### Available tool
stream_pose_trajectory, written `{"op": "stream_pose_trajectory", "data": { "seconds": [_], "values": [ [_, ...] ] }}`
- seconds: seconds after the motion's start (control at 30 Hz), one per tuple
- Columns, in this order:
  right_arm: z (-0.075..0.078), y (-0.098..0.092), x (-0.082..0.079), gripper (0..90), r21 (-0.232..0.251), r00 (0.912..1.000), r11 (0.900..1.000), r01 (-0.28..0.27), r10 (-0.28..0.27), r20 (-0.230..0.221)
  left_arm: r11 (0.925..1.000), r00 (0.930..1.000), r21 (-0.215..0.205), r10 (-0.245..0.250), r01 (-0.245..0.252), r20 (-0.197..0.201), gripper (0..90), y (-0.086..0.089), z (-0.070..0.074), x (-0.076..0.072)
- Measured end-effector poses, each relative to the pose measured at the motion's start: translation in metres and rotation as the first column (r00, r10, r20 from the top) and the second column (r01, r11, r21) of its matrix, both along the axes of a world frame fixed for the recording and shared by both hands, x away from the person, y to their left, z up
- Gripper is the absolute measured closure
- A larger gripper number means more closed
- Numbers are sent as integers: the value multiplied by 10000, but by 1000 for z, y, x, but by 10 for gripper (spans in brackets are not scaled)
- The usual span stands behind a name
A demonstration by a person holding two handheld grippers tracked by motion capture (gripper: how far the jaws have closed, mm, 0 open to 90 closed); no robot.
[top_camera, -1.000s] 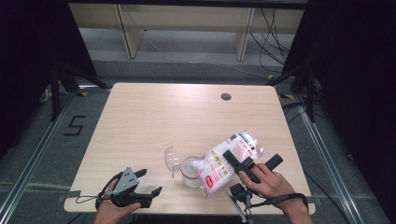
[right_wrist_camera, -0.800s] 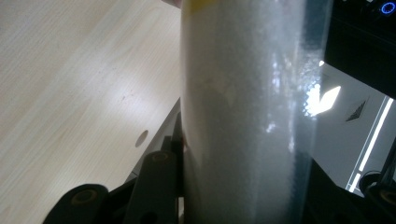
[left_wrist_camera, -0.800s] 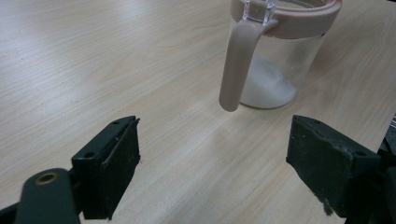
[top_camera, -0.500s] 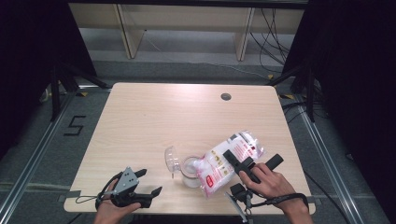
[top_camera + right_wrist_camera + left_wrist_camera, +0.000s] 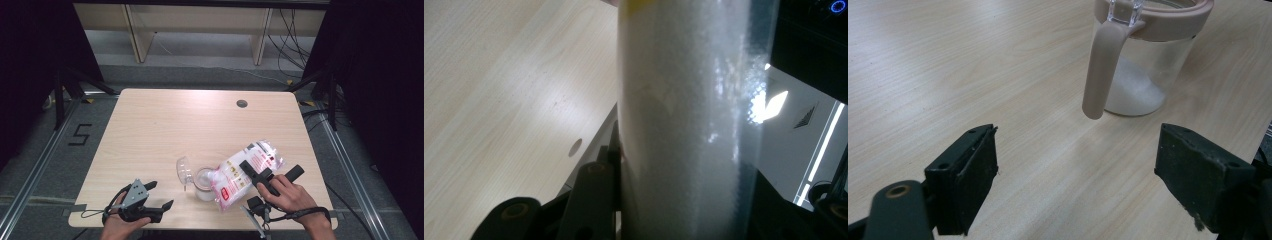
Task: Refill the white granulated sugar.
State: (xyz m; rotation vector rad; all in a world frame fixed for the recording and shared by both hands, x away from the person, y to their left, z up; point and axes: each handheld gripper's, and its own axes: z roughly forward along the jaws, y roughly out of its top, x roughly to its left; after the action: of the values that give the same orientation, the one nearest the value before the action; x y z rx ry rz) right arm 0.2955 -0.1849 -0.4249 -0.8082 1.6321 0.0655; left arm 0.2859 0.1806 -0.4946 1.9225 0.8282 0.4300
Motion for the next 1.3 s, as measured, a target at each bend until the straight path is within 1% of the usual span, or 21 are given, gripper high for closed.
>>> {"op": "stream_pose_trajectory", "data": {
  "seconds": [0.03,0.07,0.2,0.23,0.33,0.37,0.47,0.57,0.6,0.63,0.67,0.73,0.97,1.0,1.1,1.17,1.2,1.23,1.27,1.3],
  "values": [
    [0,0,0,705,5,10000,10000,-10,10,5,10000,10000,-79,37,-37,-2,166,-1,0,0],
    [0,0,0,705,8,10000,10000,-3,3,-1,10000,10000,-15,8,-8,-1,166,0,0,0],
    [0,0,0,706,8,10000,10000,-20,20,-30,10000,10000,-56,29,-29,-1,166,-1,0,0],
    [1,0,0,706,-119,10000,9999,-14,14,59,10000,10000,-70,30,-30,-2,166,-1,0,0],
    [0,0,0,706,-14,10000,10000,-16,16,-27,10000,10000,-63,26,-26,-2,166,-1,0,0],
    [1,0,0,706,-160,10000,9999,-4,5,70,10000,10000,-60,21,-21,-3,166,0,0,0],
    [1,0,0,707,-216,10000,9998,-3,5,93,10000,10000,2,3,-3,-2,166,0,0,0],
    [1,0,-1,708,-207,10000,9998,-14,16,76,10000,10000,-63,29,-29,-1,166,-1,0,0],
    [0,0,0,707,-137,10000,9999,-26,26,22,10000,10000,-62,28,-28,-1,166,-1,0,0],
    [0,0,0,707,-76,10000,10000,-39,39,-29,10000,10000,22,-4,4,0,166,0,0,0],
    [1,0,0,707,-214,10000,9998,-28,29,52,10000,10000,7,4,-4,-2,166,0,0,0],
    [0,0,0,708,-93,10000,10000,-26,25,-33,9999,10000,95,40,-40,-22,166,0,1,-1],
    [0,0,0,709,-103,10000,9999,-21,20,-45,9999,10000,99,34,-34,-23,166,0,0,-1],
    [1,0,0,709,-247,10000,9997,1,0,19,9999,10000,96,38,-38,-28,166,0,0,-1],
    [1,0,0,710,-251,10000,9997,-4,5,13,10000,10000,96,21,-20,-48,166,0,0,-1],
    [0,0,0,711,-126,10000,9999,-24,23,-43,9999,10000,119,19,-19,-26,166,0,0,-1],
    [0,0,0,711,-135,10000,9999,-22,21,-59,9999,10000,111,25,-25,-29,166,0,0,-1],
    [1,0,0,711,-264,10000,9997,-11,12,14,9999,10000,105,33,-33,-33,166,0,0,0],
    [0,-1,0,711,-120,10000,9999,-38,37,-51,9999,10000,106,36,-36,-33,166,0,0,0],
    [1,0,0,711,-268,10000,9996,-7,7,11,9999,10000,102,37,-37,-31,166,0,0,-1]
  ]
}}
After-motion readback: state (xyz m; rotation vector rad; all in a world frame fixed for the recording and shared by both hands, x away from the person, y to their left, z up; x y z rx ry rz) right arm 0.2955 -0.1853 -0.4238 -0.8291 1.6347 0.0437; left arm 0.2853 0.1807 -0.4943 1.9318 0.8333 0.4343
